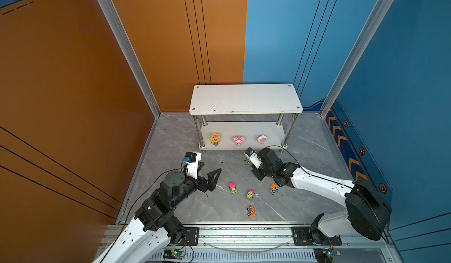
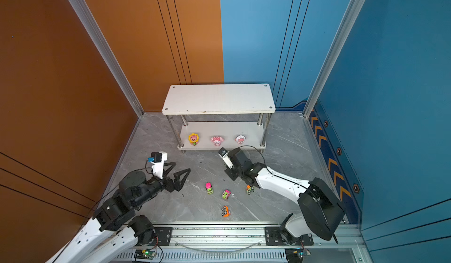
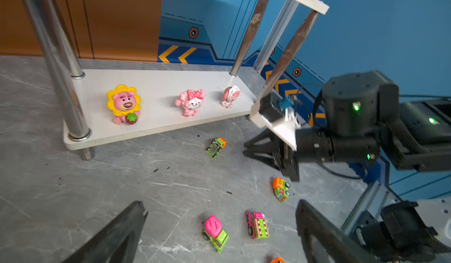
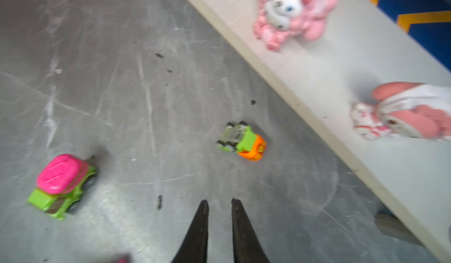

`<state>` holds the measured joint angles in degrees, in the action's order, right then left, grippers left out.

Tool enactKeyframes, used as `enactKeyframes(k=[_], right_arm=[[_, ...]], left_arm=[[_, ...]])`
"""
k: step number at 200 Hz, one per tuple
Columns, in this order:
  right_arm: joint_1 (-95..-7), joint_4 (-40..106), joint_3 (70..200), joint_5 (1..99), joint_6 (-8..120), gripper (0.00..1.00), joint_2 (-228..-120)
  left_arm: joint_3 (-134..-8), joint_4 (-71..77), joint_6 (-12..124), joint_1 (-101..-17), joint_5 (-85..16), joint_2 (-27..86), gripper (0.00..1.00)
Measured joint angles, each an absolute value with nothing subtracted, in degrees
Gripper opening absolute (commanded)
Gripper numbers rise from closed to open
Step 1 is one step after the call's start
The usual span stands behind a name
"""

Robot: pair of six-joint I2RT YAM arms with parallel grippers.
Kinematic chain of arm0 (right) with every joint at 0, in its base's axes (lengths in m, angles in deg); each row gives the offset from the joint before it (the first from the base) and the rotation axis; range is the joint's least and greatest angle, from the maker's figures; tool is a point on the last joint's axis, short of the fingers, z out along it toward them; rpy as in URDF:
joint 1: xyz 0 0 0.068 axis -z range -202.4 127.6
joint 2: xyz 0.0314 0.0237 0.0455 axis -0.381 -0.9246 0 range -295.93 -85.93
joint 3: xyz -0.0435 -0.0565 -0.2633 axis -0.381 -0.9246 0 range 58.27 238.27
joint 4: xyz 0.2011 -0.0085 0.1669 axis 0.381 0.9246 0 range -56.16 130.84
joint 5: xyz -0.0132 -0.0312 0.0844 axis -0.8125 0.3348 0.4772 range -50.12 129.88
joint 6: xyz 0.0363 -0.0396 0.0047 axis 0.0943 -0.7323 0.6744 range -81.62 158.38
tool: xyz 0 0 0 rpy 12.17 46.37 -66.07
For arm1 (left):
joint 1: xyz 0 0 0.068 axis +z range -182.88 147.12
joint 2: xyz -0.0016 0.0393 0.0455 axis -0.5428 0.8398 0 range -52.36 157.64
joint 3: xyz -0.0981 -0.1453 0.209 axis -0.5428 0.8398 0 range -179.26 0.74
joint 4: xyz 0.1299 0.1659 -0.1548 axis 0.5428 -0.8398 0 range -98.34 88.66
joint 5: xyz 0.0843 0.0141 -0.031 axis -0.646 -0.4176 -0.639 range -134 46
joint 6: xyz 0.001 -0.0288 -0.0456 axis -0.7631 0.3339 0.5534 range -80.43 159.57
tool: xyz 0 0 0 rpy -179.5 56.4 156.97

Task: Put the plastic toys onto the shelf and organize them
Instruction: 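Pull the right gripper back toward the toy cars while the left arm shifts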

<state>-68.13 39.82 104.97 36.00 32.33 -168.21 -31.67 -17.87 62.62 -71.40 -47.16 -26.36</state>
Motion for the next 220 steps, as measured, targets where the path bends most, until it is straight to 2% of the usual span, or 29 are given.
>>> enactKeyframes(k=[29, 44, 59, 98, 110, 112, 117, 132, 140, 152, 171, 220], right_arm=[[-70.4, 39.3, 104.3, 34.1, 36.6, 0.47, -168.2], [-70.1, 38.6, 104.0, 32.3, 38.8, 0.52, -168.2], [-69.5, 37.6, 103.8, 30.8, 41.4, 0.54, -168.4], [-68.5, 35.1, 103.9, 27.8, 47.5, 0.51, -171.9], [-68.5, 34.8, 103.9, 27.4, 48.8, 0.45, -173.5], [-68.5, 34.8, 103.9, 27.4, 49.1, 0.44, -173.6], [-68.5, 34.7, 103.9, 27.1, 49.5, 0.41, -174.1], [-68.5, 34.6, 103.9, 26.1, 51.4, 0.31, -175.0], [-68.3, 34.6, 103.9, 25.7, 52.0, 0.3, -175.2], [-67.8, 34.3, 103.9, 25.6, 53.0, 0.31, -175.4], [-66.1, 32.8, 103.8, 26.0, 54.5, 0.43, -175.6], [-62.8, 26.8, 102.6, 29.5, 57.9, 0.44, -175.8]], left_arm=[[-28.6, -17.8, 65.1, -71.4, -51.1, -31.2, 0.98], [-27.0, -17.5, 66.2, -71.4, -51.9, -32.9, 1.0], [-25.3, -16.9, 67.0, -71.4, -52.4, -34.0, 0.94], [-22.4, -15.0, 68.1, -71.4, -52.0, -33.8, 0.88], [-22.4, -14.6, 68.1, -71.4, -51.4, -32.8, 0.88], [-22.4, -14.6, 68.1, -71.4, -51.3, -32.6, 0.84], [-22.4, -14.4, 68.1, -71.4, -51.0, -32.0, 0.82], [-22.4, -14.3, 68.0, -71.4, -49.9, -30.2, 0.82], [-22.4, -14.3, 68.1, -71.4, -49.4, -29.1, 0.81], [-22.4, -14.3, 68.1, -71.4, -48.7, -27.9, 0.82], [-22.0, -13.1, 68.1, -71.4, -47.9, -26.5, 0.82], [-21.7, -10.8, 68.1, -71.4, -47.1, -25.3, 0.79]])
